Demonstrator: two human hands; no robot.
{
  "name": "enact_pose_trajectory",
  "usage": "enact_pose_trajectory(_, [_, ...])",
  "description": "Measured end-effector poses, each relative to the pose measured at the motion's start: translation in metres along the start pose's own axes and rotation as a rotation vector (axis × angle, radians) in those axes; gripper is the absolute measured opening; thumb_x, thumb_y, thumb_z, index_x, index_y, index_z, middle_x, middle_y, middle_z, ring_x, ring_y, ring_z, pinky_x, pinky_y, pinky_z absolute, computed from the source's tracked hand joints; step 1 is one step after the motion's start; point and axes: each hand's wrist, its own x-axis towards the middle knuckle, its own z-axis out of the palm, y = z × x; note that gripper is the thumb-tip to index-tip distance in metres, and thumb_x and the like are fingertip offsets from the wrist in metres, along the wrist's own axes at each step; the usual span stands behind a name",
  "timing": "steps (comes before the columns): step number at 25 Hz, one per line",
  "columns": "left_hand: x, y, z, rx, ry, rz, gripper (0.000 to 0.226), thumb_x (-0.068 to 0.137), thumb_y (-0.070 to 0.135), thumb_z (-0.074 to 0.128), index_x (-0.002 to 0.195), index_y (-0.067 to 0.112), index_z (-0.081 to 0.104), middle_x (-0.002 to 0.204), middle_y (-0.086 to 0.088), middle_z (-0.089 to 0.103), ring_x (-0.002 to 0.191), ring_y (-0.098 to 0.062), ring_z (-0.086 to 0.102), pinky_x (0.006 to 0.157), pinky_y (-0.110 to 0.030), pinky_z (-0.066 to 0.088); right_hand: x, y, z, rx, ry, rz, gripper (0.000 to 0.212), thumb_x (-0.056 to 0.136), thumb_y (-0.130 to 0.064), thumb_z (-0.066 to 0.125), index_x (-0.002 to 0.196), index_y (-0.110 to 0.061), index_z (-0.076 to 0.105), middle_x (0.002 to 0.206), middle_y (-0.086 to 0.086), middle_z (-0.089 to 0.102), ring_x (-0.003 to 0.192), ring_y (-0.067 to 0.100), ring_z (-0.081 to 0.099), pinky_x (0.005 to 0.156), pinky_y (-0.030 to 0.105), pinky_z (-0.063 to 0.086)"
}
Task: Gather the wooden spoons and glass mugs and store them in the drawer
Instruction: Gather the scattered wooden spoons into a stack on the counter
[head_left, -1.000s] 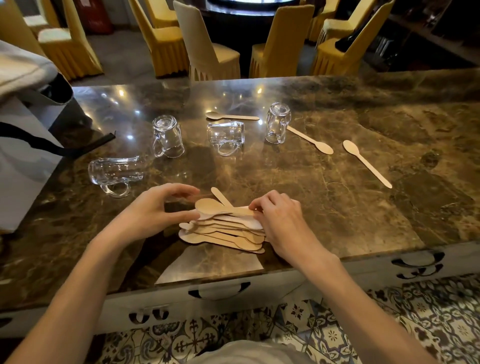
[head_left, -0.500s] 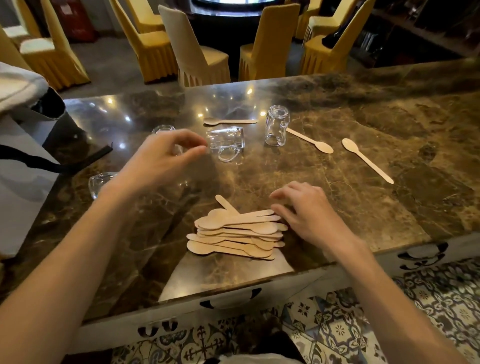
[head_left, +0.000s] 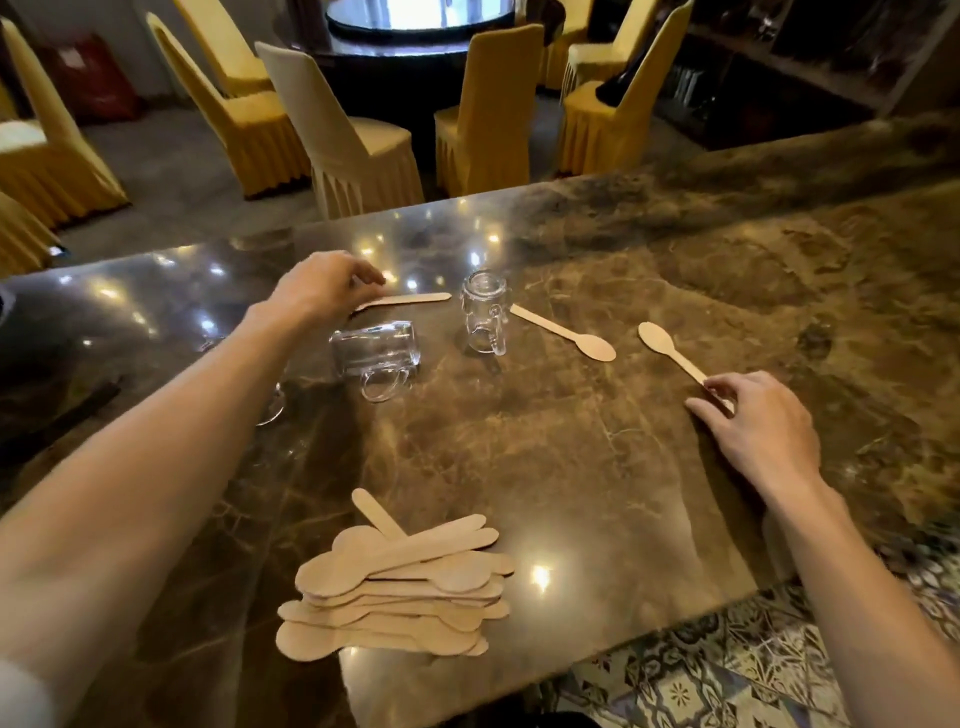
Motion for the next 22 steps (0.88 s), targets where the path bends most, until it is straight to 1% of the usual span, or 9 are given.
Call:
enact_pose_trajectory(3, [0.020,-0.010,0.021,0.031,-0.058,-0.009,0.028,0.086,0.030,0.064,0.113,0.019,0.067,0.114,-0.008,0.064,0.094,-0.021,0.058,0.083,-0.034,0.046,0.007,0.005,0.003,0.057,0.015,-0.013,0.029,0.083,-0.027,0.068,0.107,-0.010,0.068,0.099,0.014,0.066,0.091,0.032,0.060,0.074,0.036,0.046])
enact_pose_trajectory(6, [0.033,-0.018,0.033,0.102,-0.087,-0.012,0.031,0.087,0.032,0.062,0.116,0.020,0.066,0.117,-0.008,0.062,0.103,-0.026,0.058,0.088,-0.038,0.046,0.008,0.008,0.002,0.088,0.006,0.007,0.026,0.082,-0.026,0.069,0.103,-0.011,0.070,0.095,0.013,0.066,0.086,0.031,0.060,0.071,0.034,0.044])
enact_pose_trajectory(9, [0.041,-0.023,0.036,0.133,-0.065,-0.006,0.024,0.085,0.033,0.065,0.106,0.022,0.069,0.111,-0.007,0.064,0.095,-0.023,0.058,0.080,-0.038,0.048,0.010,0.009,0.002,0.088,-0.034,0.043,0.018,0.082,-0.028,0.069,0.094,-0.015,0.071,0.095,0.013,0.065,0.088,0.031,0.059,0.071,0.037,0.046])
enact_pose_trajectory(11, [0.044,-0.023,0.036,0.108,-0.054,-0.023,0.017,0.083,0.030,0.068,0.098,0.021,0.068,0.109,-0.008,0.066,0.091,-0.021,0.058,0.077,-0.036,0.047,0.013,0.005,0.001,0.114,-0.094,0.114,0.014,0.083,-0.029,0.067,0.092,-0.018,0.068,0.094,0.009,0.064,0.089,0.028,0.058,0.072,0.039,0.047])
enact_pose_trajectory(13, [0.043,-0.021,0.036,0.110,-0.064,-0.039,0.019,0.083,0.029,0.068,0.098,0.018,0.065,0.108,-0.009,0.067,0.093,-0.025,0.061,0.079,-0.039,0.049,0.015,0.002,0.000,0.183,-0.147,0.172,0.009,0.084,-0.030,0.067,0.087,-0.023,0.062,0.085,0.001,0.062,0.083,0.024,0.056,0.072,0.041,0.049])
enact_pose_trajectory(16, [0.037,-0.017,0.033,0.061,-0.013,-0.029,0.020,0.084,0.030,0.068,0.099,0.017,0.065,0.103,-0.004,0.068,0.092,-0.024,0.063,0.076,-0.037,0.048,0.008,0.001,-0.002,0.273,-0.129,0.169,0.009,0.084,-0.030,0.067,0.089,-0.024,0.063,0.076,-0.007,0.059,0.080,0.018,0.054,0.072,0.040,0.049])
enact_pose_trajectory(18, [0.029,-0.012,0.025,-0.054,0.056,-0.023,0.015,0.084,0.026,0.067,0.097,0.018,0.065,0.097,-0.001,0.067,0.091,-0.022,0.063,0.076,-0.034,0.047,-0.001,-0.003,-0.005,0.348,-0.080,0.126,0.011,0.083,-0.030,0.068,0.092,-0.024,0.066,0.078,-0.007,0.062,0.078,0.014,0.056,0.070,0.035,0.049])
enact_pose_trajectory(20, [0.019,-0.004,0.011,-0.140,0.173,-0.009,0.017,0.084,0.023,0.066,0.100,0.016,0.066,0.099,-0.004,0.069,0.090,-0.019,0.063,0.080,-0.033,0.049,-0.013,-0.014,-0.012,0.456,-0.064,0.053,0.009,0.082,-0.030,0.068,0.091,-0.028,0.066,0.076,-0.015,0.062,0.071,0.002,0.058,0.061,0.024,0.045])
enact_pose_trajectory(22, [0.003,0.005,-0.007,-0.219,0.315,0.015,0.021,0.083,0.025,0.067,0.101,0.015,0.067,0.099,-0.003,0.069,0.086,-0.011,0.063,0.080,-0.024,0.050,-0.028,-0.034,-0.020,0.562,-0.131,-0.051,0.009,0.081,-0.029,0.069,0.089,-0.030,0.066,0.075,-0.018,0.062,0.070,-0.006,0.058,0.055,0.012,0.040])
